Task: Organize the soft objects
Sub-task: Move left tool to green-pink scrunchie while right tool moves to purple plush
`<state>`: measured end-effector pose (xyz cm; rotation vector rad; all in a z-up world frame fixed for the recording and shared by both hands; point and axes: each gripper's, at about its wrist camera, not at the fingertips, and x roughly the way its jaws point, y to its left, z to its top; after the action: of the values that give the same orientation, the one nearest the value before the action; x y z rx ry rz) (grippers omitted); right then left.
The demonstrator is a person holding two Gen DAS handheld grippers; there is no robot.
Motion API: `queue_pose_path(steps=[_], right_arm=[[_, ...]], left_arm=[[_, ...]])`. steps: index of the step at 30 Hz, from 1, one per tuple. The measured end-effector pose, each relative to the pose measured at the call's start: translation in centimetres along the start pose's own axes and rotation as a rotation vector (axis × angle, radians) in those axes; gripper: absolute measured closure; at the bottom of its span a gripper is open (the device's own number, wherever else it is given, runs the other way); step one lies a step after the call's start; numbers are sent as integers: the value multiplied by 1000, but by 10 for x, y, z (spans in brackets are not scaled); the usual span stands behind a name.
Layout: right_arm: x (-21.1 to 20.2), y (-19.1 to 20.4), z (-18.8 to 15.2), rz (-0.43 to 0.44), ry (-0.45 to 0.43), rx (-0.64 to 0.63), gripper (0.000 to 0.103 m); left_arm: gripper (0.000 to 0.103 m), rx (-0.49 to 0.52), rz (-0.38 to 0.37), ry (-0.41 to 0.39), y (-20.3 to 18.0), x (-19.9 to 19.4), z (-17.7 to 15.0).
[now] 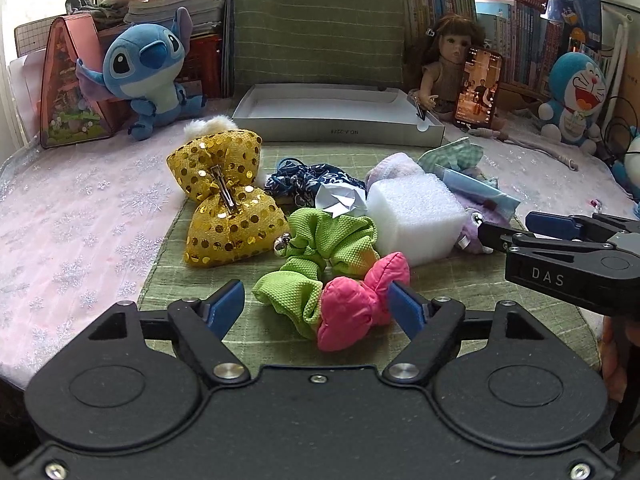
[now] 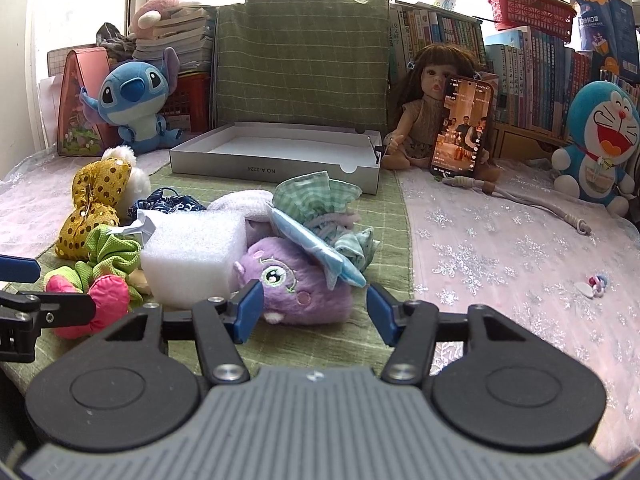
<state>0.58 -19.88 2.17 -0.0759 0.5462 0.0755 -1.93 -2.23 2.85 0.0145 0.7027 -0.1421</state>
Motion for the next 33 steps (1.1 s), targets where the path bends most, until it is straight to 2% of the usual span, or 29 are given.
queue_pose_path(steps=[7, 10, 14, 27, 33], right_arm=[[7, 1, 4, 18, 9, 3, 37], [11, 0, 7, 23, 15, 9, 32], [15, 1, 9, 29, 19, 5, 32], [24, 1, 9, 32, 42, 4, 20], [12, -3, 5, 31, 49, 23, 19]], left_arm=[[26, 4, -6, -9, -4, 6, 1], [25, 18, 11, -24, -8, 6, 0], [25, 25, 15, -31, -9, 6, 0], [21, 26, 9, -3, -9, 14, -4], [28, 22, 1, -3, -6, 9, -4]])
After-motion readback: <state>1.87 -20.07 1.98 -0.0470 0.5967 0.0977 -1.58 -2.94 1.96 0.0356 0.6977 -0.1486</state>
